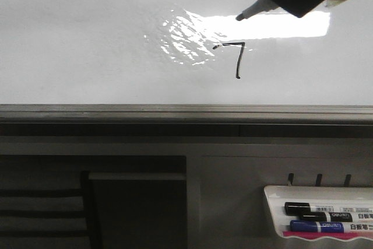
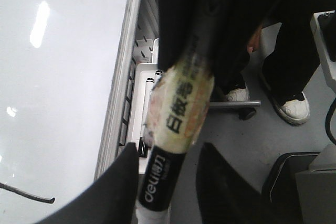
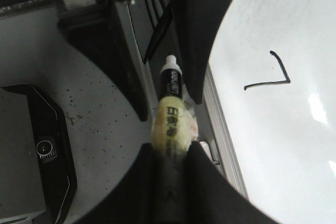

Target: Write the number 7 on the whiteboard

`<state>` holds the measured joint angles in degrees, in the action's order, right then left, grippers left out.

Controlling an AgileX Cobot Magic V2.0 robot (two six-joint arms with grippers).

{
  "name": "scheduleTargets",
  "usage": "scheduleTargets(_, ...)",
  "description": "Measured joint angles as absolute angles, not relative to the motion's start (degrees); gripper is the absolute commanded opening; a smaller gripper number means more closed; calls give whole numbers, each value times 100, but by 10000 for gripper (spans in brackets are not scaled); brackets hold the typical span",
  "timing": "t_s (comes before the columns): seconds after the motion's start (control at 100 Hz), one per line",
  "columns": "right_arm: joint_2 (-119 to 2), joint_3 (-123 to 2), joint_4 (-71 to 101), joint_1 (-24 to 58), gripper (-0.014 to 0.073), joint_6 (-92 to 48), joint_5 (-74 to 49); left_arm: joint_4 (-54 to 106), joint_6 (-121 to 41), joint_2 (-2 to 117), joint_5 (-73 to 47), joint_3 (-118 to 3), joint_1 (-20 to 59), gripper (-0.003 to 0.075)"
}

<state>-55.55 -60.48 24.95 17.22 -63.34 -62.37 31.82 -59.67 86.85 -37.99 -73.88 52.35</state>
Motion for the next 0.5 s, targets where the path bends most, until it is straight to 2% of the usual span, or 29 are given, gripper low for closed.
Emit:
scheduleTargets(0.24, -5555, -6048, 2508, 1722, -39, -6381, -6268, 3067, -6121, 8685, -3809, -7388, 5235, -20)
scheduleTargets(0.29, -5555, -6048, 2508, 1722, 14, -6394, -6273, 3057, -6166, 8685, -3809, -7388, 5239, -20)
scheduleTargets(0.41, -5555, -6048, 2508, 1722, 229, -6380, -6235, 3042, -6188, 8685, -3817, -7388, 5253, -20)
scheduleTargets(0.5, -5555, -6048, 2530, 1719, 315, -6309, -6137, 3096, -6086, 8685, -3807, -7388, 5262, -20)
